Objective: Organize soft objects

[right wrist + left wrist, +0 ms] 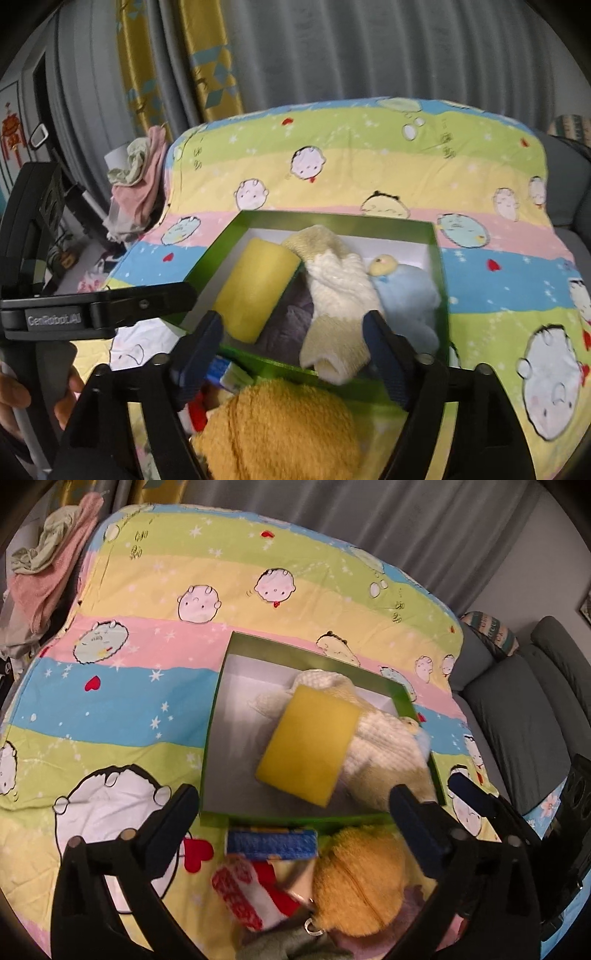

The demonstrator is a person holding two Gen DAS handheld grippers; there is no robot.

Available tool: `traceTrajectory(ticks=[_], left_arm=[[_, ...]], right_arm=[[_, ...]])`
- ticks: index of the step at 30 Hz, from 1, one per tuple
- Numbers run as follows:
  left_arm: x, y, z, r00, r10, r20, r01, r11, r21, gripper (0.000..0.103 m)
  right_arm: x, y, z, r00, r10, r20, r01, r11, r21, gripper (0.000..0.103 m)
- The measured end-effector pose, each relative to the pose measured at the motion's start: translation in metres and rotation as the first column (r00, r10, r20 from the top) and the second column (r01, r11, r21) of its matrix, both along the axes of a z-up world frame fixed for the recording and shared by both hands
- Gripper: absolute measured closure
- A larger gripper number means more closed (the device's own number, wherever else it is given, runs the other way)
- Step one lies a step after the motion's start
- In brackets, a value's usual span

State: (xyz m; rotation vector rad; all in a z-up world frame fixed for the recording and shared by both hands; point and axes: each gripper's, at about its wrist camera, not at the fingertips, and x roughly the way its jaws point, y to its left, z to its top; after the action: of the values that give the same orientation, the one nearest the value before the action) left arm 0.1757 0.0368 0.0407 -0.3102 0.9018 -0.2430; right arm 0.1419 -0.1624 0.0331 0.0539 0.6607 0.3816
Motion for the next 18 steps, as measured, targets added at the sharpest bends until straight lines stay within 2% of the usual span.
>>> traceTrajectory(ticks=[10,18], left_arm=[[-0.059,-0.008,0.022,0.997,-0.032,0.07,0.029,0.999,0.037,0.001],[-0.113,-0.006,0.033,0.992,-0.048,0.113,0.041,0.997,0.06,0.001]], right_arm=[[-0.061,-0.006,0.014,0.999,-0.033,0.024,0.034,0.999,-0.041,0.023],[-0.102,-0.01,0.02,0.999,-0.037,0.024,0.038,0.999,-0.039,0.022]])
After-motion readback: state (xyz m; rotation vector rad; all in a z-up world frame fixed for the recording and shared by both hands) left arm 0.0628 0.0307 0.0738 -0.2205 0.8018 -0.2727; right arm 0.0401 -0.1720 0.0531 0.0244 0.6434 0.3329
